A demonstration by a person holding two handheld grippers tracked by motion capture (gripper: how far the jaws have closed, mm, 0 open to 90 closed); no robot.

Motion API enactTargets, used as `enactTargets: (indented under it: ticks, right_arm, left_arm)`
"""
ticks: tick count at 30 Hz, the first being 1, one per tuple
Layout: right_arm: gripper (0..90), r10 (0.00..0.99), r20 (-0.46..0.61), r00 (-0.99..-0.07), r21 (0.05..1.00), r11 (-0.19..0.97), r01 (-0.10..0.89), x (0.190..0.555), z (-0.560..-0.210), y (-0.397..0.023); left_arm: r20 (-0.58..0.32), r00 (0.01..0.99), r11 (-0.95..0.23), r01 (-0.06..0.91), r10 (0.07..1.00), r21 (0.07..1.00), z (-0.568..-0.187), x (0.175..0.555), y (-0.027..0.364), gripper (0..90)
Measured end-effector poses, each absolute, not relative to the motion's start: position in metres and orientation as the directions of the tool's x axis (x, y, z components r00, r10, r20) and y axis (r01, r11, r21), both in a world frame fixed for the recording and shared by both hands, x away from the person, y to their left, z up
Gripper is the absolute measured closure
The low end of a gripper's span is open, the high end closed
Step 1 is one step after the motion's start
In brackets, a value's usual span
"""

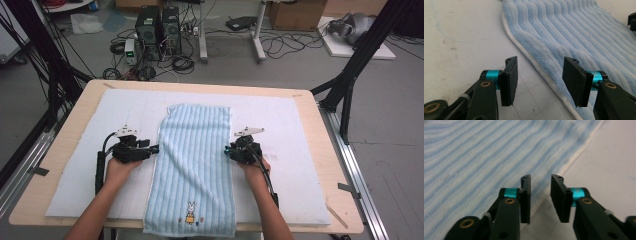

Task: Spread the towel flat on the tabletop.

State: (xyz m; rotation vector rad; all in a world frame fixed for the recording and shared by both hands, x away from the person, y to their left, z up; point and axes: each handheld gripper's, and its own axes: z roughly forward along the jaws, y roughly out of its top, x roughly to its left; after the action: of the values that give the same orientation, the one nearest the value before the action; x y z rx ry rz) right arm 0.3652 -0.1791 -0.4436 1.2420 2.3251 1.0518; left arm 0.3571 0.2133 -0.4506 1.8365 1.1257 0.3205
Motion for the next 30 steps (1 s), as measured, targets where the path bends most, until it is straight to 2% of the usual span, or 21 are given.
enactTargets:
  ticks: [1, 2, 4, 6, 7, 9, 14, 16, 19, 24, 30]
  right_arm:
    - [74.3, 0.811, 0.072, -0.580, 0.724, 0.357, 0.590, 0.365, -0.444, -0.179]
    - [83.5, 0.817, 0.100, -0.567, 0.732, 0.326, 0.598, 0.364, -0.446, -0.181]
    - [86.6, 0.817, 0.078, -0.571, 0.730, 0.344, 0.591, 0.363, -0.446, -0.180]
    - [87.2, 0.836, 0.002, -0.549, 0.721, 0.379, 0.580, 0.361, -0.443, -0.175]
    - [87.2, 0.836, 0.002, -0.549, 0.721, 0.379, 0.580, 0.361, -0.443, -0.175]
    - [87.1, 0.868, -0.083, -0.489, 0.719, 0.392, 0.574, 0.361, -0.443, -0.176]
    - [86.5, 0.898, -0.109, -0.427, 0.723, 0.366, 0.586, 0.365, -0.444, -0.185]
    - [83.4, 0.902, -0.113, -0.417, 0.721, 0.363, 0.590, 0.366, -0.444, -0.187]
    - [70.2, 0.913, -0.042, -0.407, 0.749, 0.298, 0.592, 0.361, -0.441, -0.192]
    - [65.9, 0.887, 0.023, -0.461, 0.783, 0.270, 0.560, 0.338, -0.436, -0.199]
    - [63.3, 0.824, 0.053, -0.563, 0.790, 0.311, 0.529, 0.307, -0.440, -0.200]
  left_arm:
    - [-0.231, 0.545, -0.148, 0.563, 0.806, 0.813, -0.450, 0.354, 0.214, 46.5]
    - [-0.224, 0.550, -0.156, 0.559, 0.805, 0.814, -0.450, 0.347, 0.215, 46.5]
    - [-0.223, 0.550, -0.159, 0.561, 0.805, 0.812, -0.451, 0.341, 0.217, 46.6]
    - [-0.224, 0.546, -0.156, 0.564, 0.807, 0.811, -0.451, 0.338, 0.217, 46.6]
    - [-0.226, 0.546, -0.153, 0.562, 0.807, 0.813, -0.451, 0.336, 0.218, 46.6]
    - [-0.224, 0.548, -0.153, 0.559, 0.806, 0.815, -0.450, 0.332, 0.219, 47.3]
    - [-0.234, 0.577, -0.162, 0.552, 0.782, 0.818, -0.451, 0.332, 0.215, 50.1]
    - [-0.242, 0.589, -0.165, 0.552, 0.771, 0.817, -0.450, 0.332, 0.214, 50.5]
    - [-0.253, 0.598, -0.160, 0.549, 0.761, 0.820, -0.449, 0.325, 0.210, 51.0]
    - [-0.240, 0.631, -0.184, 0.530, 0.737, 0.828, -0.444, 0.310, 0.202, 53.9]
    - [-0.232, 0.670, -0.228, 0.524, 0.705, 0.821, -0.445, 0.295, 0.190, 65.7]
